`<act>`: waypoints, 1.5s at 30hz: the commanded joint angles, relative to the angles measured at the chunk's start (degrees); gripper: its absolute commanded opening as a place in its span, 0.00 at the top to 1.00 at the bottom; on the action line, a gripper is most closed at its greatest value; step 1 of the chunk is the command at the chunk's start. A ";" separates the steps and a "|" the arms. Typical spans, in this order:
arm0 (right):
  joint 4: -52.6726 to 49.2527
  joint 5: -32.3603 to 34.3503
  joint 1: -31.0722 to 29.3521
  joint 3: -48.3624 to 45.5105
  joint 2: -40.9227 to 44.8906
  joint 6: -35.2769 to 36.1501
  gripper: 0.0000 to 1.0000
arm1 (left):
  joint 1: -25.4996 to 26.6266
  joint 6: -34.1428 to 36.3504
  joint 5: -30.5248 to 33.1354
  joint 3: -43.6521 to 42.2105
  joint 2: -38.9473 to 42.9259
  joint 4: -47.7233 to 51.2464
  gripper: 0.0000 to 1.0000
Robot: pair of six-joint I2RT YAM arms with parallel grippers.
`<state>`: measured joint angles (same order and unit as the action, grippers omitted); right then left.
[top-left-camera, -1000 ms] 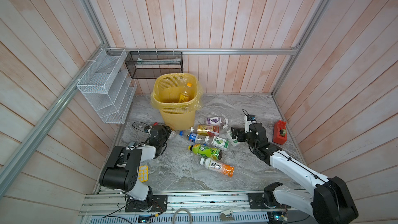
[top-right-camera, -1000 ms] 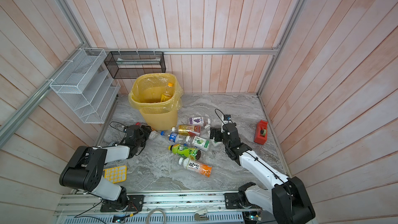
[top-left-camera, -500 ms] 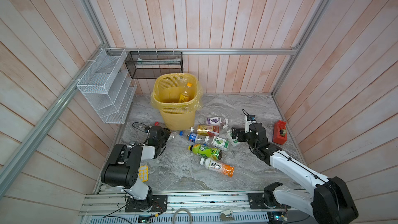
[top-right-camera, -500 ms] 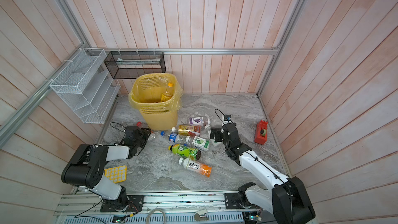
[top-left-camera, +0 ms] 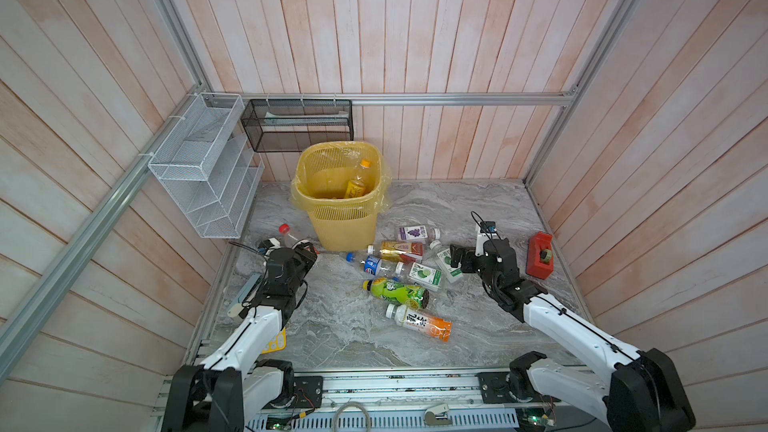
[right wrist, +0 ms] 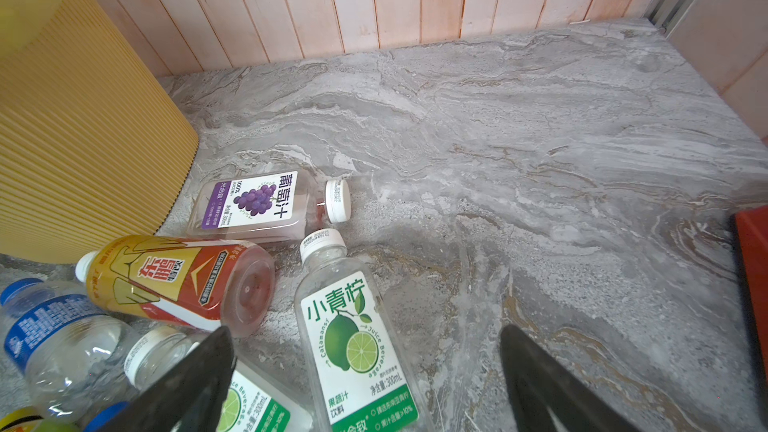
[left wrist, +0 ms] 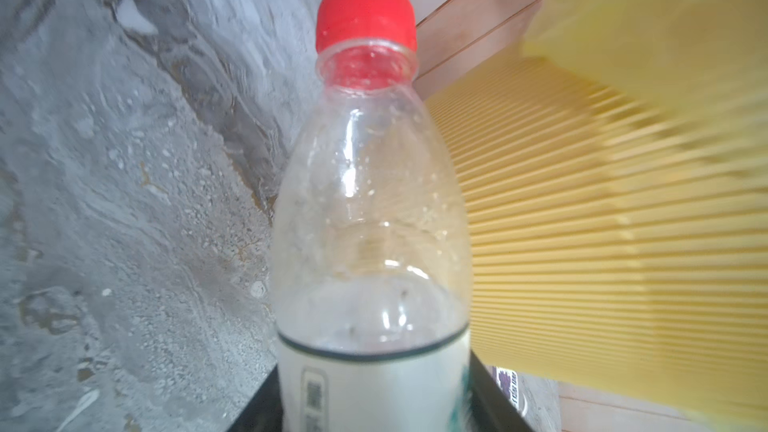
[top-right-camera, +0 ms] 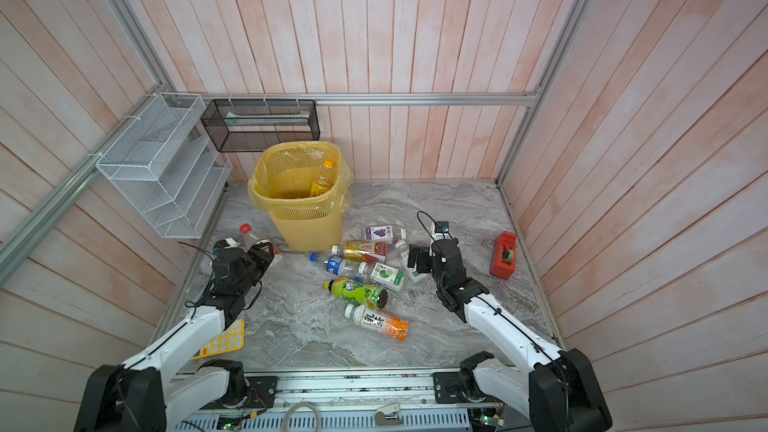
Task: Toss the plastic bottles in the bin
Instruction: 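Carry the red-cap bottle with the left gripper over the bin and open, then withdraw the left gripper from the bin toward the bottles near the robot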
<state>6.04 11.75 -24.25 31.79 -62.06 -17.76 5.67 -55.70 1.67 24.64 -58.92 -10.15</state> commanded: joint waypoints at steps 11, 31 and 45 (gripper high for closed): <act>1.62 2.23 2.19 -1.41 3.02 -0.39 0.01 | 0.69 18.48 9.78 17.53 17.19 17.77 0.47; -1.16 -0.08 2.19 -1.96 7.87 0.76 0.01 | 9.08 32.14 -3.33 56.04 -20.89 25.61 0.13; -1.27 0.02 2.21 -1.17 6.43 0.19 0.01 | 16.08 37.93 12.03 45.57 -7.19 24.38 0.00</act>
<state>5.54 11.73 -22.28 30.48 -55.20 -17.61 19.46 -20.84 8.62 72.99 -66.81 14.09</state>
